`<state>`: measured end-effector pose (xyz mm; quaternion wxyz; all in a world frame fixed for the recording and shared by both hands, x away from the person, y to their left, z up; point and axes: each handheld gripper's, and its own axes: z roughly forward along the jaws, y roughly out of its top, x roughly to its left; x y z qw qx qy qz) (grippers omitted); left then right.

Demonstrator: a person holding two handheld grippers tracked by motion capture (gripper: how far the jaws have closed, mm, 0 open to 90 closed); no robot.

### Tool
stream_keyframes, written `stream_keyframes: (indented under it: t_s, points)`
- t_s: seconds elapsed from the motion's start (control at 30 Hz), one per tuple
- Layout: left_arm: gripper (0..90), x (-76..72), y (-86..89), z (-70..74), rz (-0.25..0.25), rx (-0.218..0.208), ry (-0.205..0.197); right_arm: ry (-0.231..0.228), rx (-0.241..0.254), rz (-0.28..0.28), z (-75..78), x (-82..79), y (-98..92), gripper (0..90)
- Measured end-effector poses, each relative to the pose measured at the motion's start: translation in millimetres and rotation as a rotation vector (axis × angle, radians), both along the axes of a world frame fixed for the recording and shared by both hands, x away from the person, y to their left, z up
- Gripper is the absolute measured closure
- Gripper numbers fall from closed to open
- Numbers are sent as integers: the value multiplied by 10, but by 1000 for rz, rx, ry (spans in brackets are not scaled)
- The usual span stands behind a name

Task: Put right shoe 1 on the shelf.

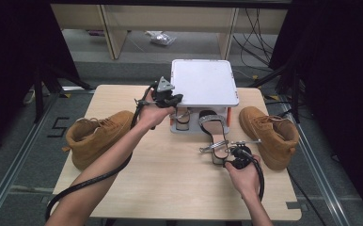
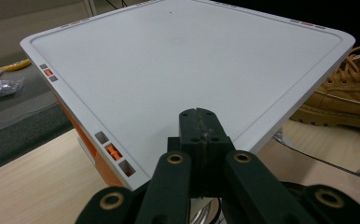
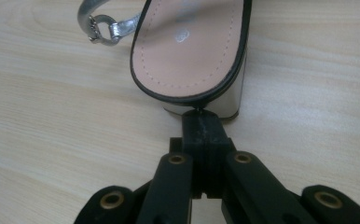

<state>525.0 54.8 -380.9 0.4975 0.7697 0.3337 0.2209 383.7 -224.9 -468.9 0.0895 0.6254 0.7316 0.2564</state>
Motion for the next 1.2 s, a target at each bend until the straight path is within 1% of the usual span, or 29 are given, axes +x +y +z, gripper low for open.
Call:
stream_keyframes:
  t_s: [0.03, 0.07, 0.1, 0.13, 0.17, 0.2, 0.23, 0.27, 0.33, 0.37, 0.4, 0.43, 0.47, 0.5, 0.57, 0.6, 0.63, 0.67, 0.7, 0.73, 0.77, 0.8, 0.93, 0.97, 1.1, 1.13, 1.17, 1.2]
  points:
    - [900, 0, -1, 0, 0, 2, -1, 1, 31, 17, 9, 8, -1, 900]
    - [900, 1, 9, 5, -5, 16, 0, -4, 44, 24, 15, 17, 6, 900]
    - [900, 0, -1, 0, 1, 0, 0, 1, 60, 25, 25, 25, 20, 900]
    - [900, 0, 3, 0, 0, 0, 1, -3, 61, 20, 33, 31, 40, 900]
    - [900, 0, 4, 0, -1, -1, 1, -9, 51, 29, 39, 46, 51, 900]
    - [900, 1, 4, 0, 0, -3, 3, -20, 36, 20, 38, 51, 70, 900]
    - [900, 1, 4, 1, -1, -2, 3, -9, 14, 17, 60, 57, 91, 900]
    - [900, 1, 3, 1, -1, -2, 3, -7, 63, 40, 55, 70, 87, 900]
    - [900, 0, 1, -1, 0, -3, 2, -20, 57, 31, 52, 87, 115, 900]
    - [900, 0, 2, -1, 0, -3, 2, -13, 83, 40, 56, 98, 119, 900]
    - [900, 1, 2, 0, 0, -3, 2, -12, 76, 28, 53, 103, 139, 900]
    - [900, 1, 2, 1, 0, -3, 2, -16, 68, 35, 48, 111, 141, 900]
    - [900, 1, 3, 1, -1, -2, 3, -10, 12, 2, 57, 107, 179, 900]
    - [900, 1, 3, 1, -1, -3, 3, -16, 29, 18, 38, 122, 174, 900]
    - [900, 2, 4, -1, -2, -4, 3, -40, 43, 14, 24, 127, 179, 900]
    - [900, 2, 1, 0, -1, -4, 3, -35, 23, -12, 46, 123, 206, 900]
    - [900, 2, 1, 1, -1, -3, 3, -49, 44, 14, 40, 140, 185, 900]
    - [900, 1, 0, 1, 0, -4, 4, -41, 27, 7, 54, 144, 190, 900]
    - [900, 1, 0, 0, 0, -4, 2, -42, 21, 6, 61, 150, 192, 900]
    - [900, 1, 1, 0, -1, -3, 2, -51, 32, 6, 62, 161, 196, 900]
    - [900, 1, 0, -1, 0, -5, 2, -46, 16, 3, 83, 171, 203, 900]
    - [900, 1, 0, -1, 0, -6, 3, -59, 30, 8, 81, 180, 205, 900]
    - [900, 1, 0, 0, 0, -5, 3, -69, 28, 0, 127, 213, 234, 900]
    - [900, 2, 0, 0, -1, -6, 3, -80, 25, 6, 129, 223, 236, 900]
    - [900, 1, 2, -2, 0, -5, 2, -82, 36, -9, 168, 249, 275, 900]
    - [900, 1, 1, -1, 0, -6, 3, -94, 23, 4, 168, 264, 267, 900]
    - [900, 1, 2, -1, -1, -4, 2, -112, 32, 15, 167, 277, 264, 900]
    - [900, 2, 1, -1, -1, -5, 3, -123, 32, 15, 177, 283, 270, 900]
